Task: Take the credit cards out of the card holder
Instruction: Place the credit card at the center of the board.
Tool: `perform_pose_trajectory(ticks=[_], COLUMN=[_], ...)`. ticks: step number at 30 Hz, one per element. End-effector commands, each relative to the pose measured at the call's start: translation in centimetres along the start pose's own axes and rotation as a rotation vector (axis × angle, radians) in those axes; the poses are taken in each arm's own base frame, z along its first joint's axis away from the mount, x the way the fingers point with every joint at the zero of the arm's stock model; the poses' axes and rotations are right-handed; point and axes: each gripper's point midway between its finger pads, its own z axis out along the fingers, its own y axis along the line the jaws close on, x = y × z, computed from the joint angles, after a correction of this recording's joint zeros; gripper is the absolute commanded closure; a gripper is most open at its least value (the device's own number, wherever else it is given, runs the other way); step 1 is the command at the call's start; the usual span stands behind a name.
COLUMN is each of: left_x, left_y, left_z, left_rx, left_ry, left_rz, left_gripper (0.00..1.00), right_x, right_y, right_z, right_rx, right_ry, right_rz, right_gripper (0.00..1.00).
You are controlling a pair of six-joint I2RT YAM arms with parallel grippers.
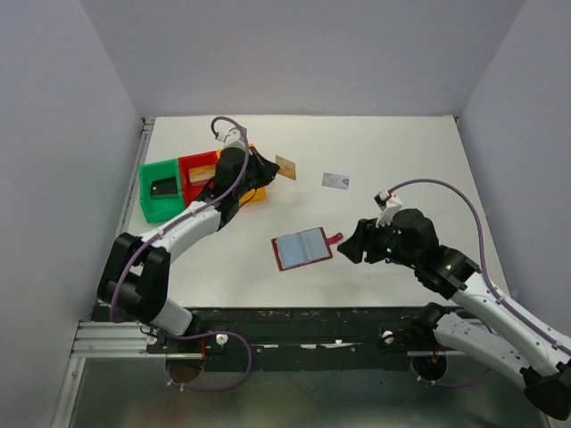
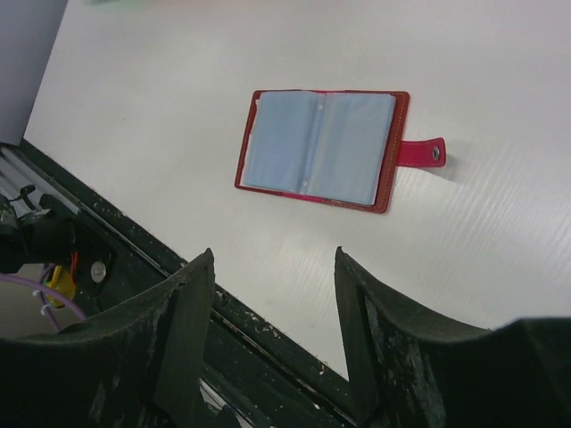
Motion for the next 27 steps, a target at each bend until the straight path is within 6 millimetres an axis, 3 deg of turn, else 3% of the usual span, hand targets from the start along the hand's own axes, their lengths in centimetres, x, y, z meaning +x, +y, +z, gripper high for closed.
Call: perform_pose_trajectory(ticks=[1,13,23,27], left_x=[0.6,3.8,5.2,5.7], left_y=[1.4,4.1,5.1,5.7], left_z=[3.3,9.3,10.4,10.3], left_rx=[-0.065,-0.143,-0.164,-0.178], left_ry=[0.000,0.083,0.112,0.128], left_rz=[-0.058,-0.067,-0.097,-0.093], left_gripper=[1.00,1.00,1.00,0.90], right_x=[-0.7,-0.7,-0.4,-0.7], right_y=[0.7,-0.1,-0.4,-0.4], right_z=[0.6,0.3,0.2,0.1], right_rx=[-0.034,0.025,0.033,0.039], right_ry=[-0.016,0.027,0.039,0.041], right_rz=[0.001,-0.049,-0.069,-0.086], right_gripper=[0.37,0.37,0.37,0.37])
